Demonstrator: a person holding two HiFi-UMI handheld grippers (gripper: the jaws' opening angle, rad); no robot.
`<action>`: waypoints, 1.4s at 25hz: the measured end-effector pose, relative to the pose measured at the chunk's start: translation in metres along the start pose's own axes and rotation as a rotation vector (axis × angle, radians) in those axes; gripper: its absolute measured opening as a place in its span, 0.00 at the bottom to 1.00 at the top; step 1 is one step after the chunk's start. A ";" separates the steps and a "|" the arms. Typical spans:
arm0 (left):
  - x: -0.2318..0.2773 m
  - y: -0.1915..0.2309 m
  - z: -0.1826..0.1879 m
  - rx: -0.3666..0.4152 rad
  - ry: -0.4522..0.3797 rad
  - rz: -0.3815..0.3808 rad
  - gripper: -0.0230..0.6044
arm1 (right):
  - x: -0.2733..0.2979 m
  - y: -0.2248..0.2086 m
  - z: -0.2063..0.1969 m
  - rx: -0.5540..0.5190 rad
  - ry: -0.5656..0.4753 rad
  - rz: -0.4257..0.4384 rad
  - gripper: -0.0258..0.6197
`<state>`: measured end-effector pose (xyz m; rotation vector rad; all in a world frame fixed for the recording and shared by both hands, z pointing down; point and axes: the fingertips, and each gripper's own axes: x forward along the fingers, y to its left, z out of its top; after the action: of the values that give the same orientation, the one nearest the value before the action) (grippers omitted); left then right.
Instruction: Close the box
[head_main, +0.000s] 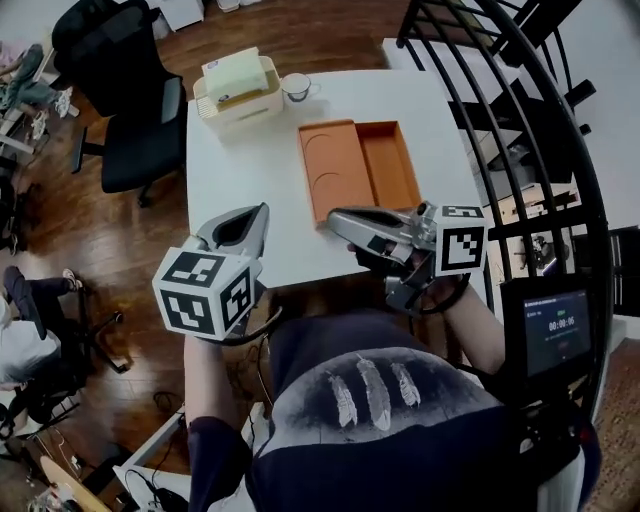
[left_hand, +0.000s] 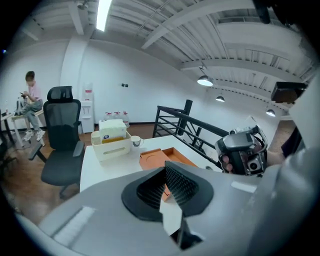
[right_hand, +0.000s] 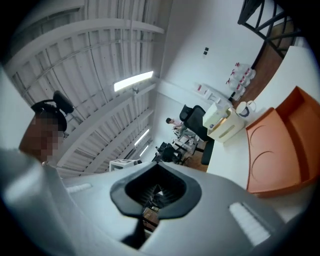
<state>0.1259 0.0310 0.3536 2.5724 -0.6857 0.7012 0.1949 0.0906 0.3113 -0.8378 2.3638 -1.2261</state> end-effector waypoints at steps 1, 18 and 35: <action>0.007 -0.010 -0.003 -0.005 0.008 0.025 0.06 | -0.013 -0.007 0.001 0.007 0.028 0.007 0.05; 0.122 -0.021 -0.021 0.032 0.114 0.063 0.06 | -0.137 -0.097 0.063 -0.288 0.248 -0.255 0.05; 0.189 0.003 -0.068 0.081 0.442 0.386 0.06 | -0.291 -0.283 0.104 -1.090 1.028 -0.604 0.05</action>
<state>0.2425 -0.0055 0.5138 2.2467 -1.0208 1.3903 0.5710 0.0856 0.4953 -1.5737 3.9248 -0.3759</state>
